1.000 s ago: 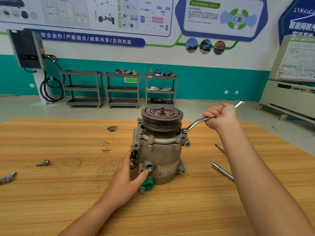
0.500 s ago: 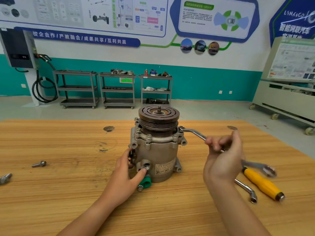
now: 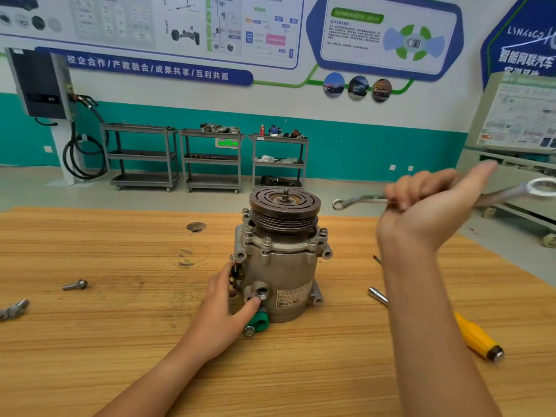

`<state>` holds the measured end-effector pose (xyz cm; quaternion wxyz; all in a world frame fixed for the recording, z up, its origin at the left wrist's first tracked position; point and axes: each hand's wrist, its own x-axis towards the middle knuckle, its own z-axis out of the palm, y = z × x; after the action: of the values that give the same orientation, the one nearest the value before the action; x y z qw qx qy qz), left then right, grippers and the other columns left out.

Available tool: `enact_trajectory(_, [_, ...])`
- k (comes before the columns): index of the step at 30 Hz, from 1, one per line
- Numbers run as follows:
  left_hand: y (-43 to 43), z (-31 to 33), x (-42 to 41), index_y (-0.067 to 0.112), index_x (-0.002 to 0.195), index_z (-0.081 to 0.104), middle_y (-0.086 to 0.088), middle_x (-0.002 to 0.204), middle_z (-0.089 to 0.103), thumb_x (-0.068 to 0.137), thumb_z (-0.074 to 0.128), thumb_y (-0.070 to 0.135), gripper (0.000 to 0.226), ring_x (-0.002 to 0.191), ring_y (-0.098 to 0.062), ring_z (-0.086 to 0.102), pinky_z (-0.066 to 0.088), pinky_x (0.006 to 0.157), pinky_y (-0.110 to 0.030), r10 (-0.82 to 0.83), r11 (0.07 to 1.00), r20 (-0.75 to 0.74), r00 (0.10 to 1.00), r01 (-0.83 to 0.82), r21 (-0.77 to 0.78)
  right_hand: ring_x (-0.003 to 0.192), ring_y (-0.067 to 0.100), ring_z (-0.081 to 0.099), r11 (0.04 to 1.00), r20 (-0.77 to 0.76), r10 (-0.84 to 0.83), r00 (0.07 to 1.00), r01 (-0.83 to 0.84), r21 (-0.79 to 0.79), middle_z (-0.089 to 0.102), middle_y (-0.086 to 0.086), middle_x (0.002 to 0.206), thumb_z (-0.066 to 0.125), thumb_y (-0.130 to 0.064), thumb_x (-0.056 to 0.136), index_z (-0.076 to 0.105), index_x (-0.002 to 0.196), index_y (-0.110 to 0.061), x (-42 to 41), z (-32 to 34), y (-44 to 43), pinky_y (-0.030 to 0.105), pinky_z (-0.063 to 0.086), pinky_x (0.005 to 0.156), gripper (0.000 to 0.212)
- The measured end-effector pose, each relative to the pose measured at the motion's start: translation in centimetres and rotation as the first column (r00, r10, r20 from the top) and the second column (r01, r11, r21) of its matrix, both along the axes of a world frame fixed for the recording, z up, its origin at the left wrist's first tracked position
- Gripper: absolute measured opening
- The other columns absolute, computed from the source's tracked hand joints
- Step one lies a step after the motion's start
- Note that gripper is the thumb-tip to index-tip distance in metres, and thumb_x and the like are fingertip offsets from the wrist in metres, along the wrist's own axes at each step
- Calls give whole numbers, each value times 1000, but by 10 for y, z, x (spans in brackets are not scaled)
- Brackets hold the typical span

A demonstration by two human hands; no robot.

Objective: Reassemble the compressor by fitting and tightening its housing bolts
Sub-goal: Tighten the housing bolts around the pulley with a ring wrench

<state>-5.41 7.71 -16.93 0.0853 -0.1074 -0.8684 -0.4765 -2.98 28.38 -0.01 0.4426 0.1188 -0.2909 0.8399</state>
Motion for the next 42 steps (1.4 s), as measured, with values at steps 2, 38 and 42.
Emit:
enact_trajectory(2, [0,0,0,32,147,10,6,148,22,85,62,41,82,130,-13,35,38,105,-36,-2,1000,-5,1000,2,3,37,13,15,974,80,157,984,-141,-177,19,-5,40,28,-45,100,30,41,-20,-14,10,23,18,19,39,64])
enact_trajectory(38, [1,-4,-3,37,146,9,10,148,26,84,61,42,81,130,-11,38,37,106,-35,-11,1000,-29,1000,11,4,41,11,36,986,213,140,967,-115,-124,32,-5,41,38,-26,98,43,42,-23,-1,-73,10,23,49,58,56])
enact_trajectory(42, [1,-2,-2,35,146,9,9,148,26,85,62,41,81,129,-12,39,37,105,-33,-9,1000,-20,1000,9,10,58,7,49,739,-40,-369,928,319,593,52,-9,55,53,-22,82,58,53,-21,17,-97,-28,17,46,65,29])
